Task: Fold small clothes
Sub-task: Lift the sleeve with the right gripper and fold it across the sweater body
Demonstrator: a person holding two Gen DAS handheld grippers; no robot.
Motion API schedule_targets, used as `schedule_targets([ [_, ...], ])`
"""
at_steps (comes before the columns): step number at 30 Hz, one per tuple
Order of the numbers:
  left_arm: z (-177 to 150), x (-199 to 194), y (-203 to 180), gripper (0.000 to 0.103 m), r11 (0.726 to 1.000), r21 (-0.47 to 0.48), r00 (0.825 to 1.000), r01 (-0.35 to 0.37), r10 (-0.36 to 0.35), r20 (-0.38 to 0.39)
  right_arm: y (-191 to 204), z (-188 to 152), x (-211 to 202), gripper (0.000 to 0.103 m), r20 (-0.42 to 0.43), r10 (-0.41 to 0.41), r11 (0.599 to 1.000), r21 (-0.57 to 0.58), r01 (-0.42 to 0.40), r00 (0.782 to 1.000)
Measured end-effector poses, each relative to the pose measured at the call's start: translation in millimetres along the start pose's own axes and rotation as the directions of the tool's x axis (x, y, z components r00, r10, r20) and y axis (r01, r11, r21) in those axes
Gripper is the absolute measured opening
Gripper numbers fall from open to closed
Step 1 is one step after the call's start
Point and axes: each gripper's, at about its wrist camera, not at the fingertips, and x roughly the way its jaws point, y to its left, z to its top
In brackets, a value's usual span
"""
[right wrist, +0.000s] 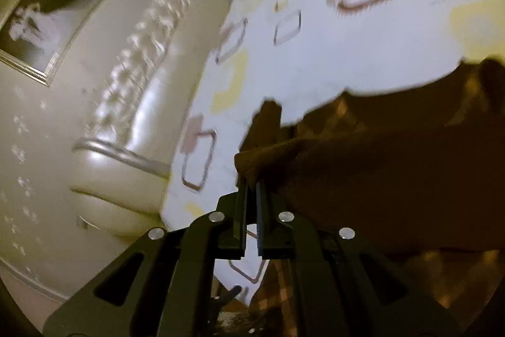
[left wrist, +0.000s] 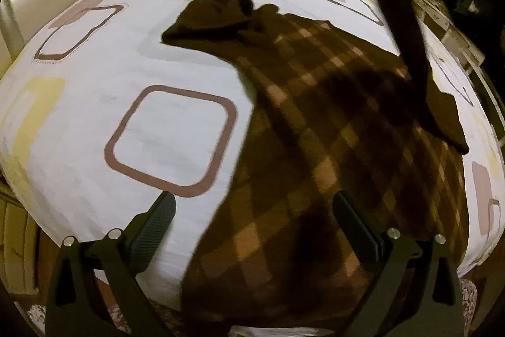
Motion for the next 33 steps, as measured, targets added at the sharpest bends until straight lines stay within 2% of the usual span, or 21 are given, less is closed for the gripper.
schedule_targets([
  [6,0.6,3.5,12.4,0.099,1.0,-0.03,1.0,0.001,-0.001,-0.001,-10.9,-23.9,77.9,0.004,-0.109,-0.054,0.998,0.023,0.057,0.993],
  [16,-2.1,9.6,15.2,0.099,0.999,-0.044,1.0,0.01,-0.011,-0.018,-22.0,-37.5,136.0,0.005,-0.17,-0.115,0.992,0.025,0.121,0.979],
  [21,-1.9,14.4,13.6,0.099,0.999,-0.041,1.0,0.008,-0.009,-0.023,-26.1,-43.7,144.7,0.023,-0.192,-0.125,0.991,0.024,0.132,0.973],
  [23,-2.5,15.1,12.3,0.099,0.999,-0.038,1.0,0.008,-0.009,-0.025,-24.3,-47.0,144.8,0.029,-0.203,-0.106,0.994,0.017,0.112,0.974],
  [28,-2.8,14.6,10.0,0.099,0.999,-0.033,1.0,0.011,-0.012,-0.026,-9.8,-58.4,117.6,0.033,-0.187,-0.03,0.999,-0.032,0.024,0.982],
  [30,-2.9,13.3,9.5,0.099,0.999,-0.031,1.0,0.012,-0.012,-0.019,-5.2,-63.7,83.7,0.044,-0.127,-0.026,0.997,-0.073,0.017,0.992],
  [33,-3.5,12.2,8.6,0.099,1.0,-0.027,1.0,0.011,-0.011,-0.016,-17.5,-70.5,12.7,0.049,0.011,-0.069,0.992,-0.108,0.069,0.998],
])
